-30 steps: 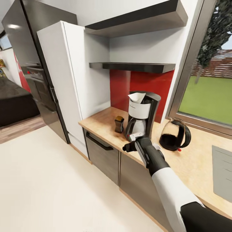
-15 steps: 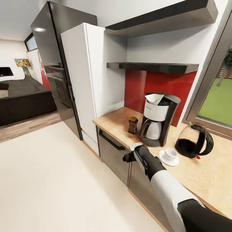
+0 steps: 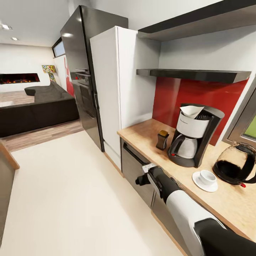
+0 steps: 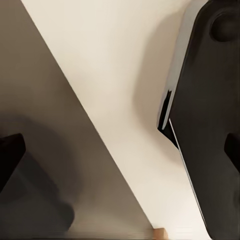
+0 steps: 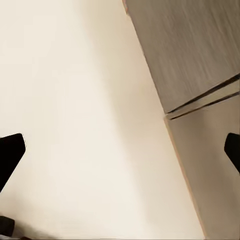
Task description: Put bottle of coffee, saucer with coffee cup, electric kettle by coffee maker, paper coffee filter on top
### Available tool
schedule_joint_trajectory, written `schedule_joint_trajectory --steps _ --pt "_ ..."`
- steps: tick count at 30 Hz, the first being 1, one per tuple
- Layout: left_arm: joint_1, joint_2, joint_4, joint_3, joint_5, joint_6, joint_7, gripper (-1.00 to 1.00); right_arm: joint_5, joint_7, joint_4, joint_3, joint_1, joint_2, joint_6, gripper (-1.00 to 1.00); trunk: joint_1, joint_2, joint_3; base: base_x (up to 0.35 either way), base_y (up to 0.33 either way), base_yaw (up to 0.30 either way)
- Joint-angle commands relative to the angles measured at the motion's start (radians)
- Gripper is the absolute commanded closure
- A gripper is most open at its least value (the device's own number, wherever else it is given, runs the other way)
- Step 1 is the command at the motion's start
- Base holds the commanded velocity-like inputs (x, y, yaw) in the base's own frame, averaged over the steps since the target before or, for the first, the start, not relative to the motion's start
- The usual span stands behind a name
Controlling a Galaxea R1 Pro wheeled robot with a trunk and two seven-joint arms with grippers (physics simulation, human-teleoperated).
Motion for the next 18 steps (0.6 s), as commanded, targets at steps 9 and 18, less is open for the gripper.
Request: schedule_joint_trajectory --steps 9,18 --pt "0.000 -0.006 -0.001 0.006 -0.002 -0.003 0.001 -1.00 0.013 0.007 0.372 -0.002 0.001 0.000 -0.293 -1.00 0.001 -0.002 -0.002 0.000 0.000 0.278" --pt "0.003 -0.007 0.015 0.005 -0.004 -0.152 -0.001 -1.00 0.018 -0.002 0.483 -0.003 0.189 0.000 -0.509 -1.00 0.001 -0.002 -0.002 0.000 0.000 0.279"
